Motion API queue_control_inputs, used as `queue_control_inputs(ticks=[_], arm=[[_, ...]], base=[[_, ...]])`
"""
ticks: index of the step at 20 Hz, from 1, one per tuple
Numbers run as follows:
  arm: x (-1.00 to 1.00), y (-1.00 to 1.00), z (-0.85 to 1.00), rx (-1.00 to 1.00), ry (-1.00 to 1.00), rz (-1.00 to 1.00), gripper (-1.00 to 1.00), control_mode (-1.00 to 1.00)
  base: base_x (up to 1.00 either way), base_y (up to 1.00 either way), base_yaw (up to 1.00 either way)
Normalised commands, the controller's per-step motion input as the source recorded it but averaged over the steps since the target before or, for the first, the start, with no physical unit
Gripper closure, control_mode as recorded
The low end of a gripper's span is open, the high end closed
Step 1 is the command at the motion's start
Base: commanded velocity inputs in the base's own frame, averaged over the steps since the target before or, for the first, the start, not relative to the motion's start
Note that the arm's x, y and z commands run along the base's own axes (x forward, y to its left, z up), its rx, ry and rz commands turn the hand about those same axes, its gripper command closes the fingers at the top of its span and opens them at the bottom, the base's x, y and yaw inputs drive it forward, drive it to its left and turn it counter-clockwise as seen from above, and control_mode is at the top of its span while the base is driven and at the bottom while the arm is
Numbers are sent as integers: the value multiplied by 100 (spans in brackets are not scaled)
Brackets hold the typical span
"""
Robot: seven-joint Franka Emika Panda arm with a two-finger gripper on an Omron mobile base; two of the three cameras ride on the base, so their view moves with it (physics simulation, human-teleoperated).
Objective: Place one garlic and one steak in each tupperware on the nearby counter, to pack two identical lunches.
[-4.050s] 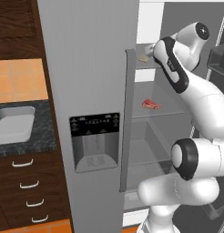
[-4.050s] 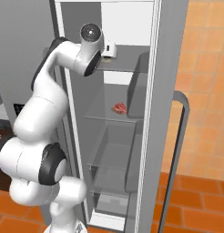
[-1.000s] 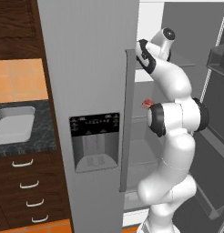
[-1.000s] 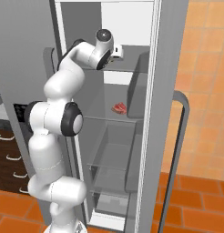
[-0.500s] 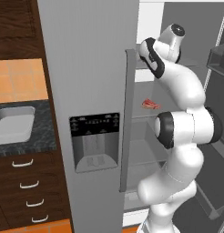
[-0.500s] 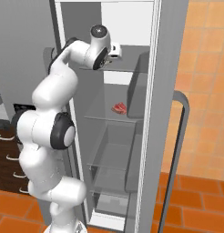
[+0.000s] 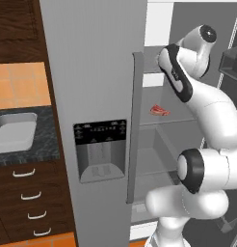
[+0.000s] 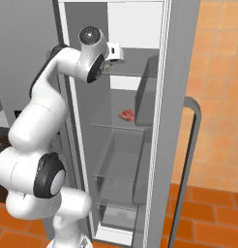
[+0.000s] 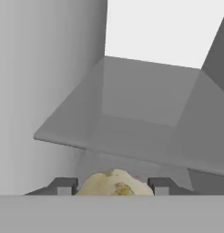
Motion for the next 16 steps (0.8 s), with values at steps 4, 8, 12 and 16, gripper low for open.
queue_control_inputs(ticks=[4,8,12,16], arm=[[-100,0,18,-10,-9,0,100,-100],[-100,4,27,1,3,0,100,-100],[-100,14,4,2,15,0,100,-100],[-66,40,0,0,13,0,100,-100]], base=[[0,0,0],[0,0,0],[0,0,0],[0,0,0]])
